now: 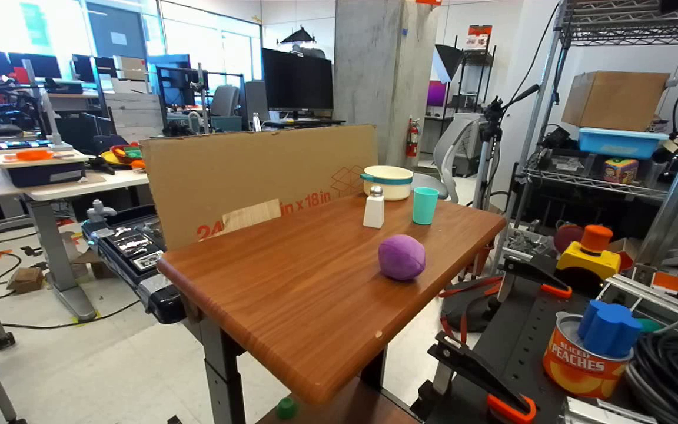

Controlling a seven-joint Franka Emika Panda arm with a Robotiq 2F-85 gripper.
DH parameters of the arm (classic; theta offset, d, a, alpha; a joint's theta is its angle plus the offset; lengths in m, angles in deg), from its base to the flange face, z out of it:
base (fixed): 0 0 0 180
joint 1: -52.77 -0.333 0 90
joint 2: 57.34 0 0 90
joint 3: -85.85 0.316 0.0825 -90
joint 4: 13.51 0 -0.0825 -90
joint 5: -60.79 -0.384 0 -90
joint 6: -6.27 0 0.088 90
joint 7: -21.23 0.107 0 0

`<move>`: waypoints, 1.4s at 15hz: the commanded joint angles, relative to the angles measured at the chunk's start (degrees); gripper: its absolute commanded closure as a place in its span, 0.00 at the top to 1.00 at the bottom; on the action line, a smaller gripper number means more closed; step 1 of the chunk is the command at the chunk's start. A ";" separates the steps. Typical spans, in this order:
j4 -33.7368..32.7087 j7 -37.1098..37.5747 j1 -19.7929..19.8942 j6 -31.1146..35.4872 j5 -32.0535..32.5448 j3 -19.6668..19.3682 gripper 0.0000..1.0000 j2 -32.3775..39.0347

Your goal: Move the purple object forward

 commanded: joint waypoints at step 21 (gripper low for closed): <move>-12.16 10.91 6.17 39.04 -3.49 -7.33 1.00 48.41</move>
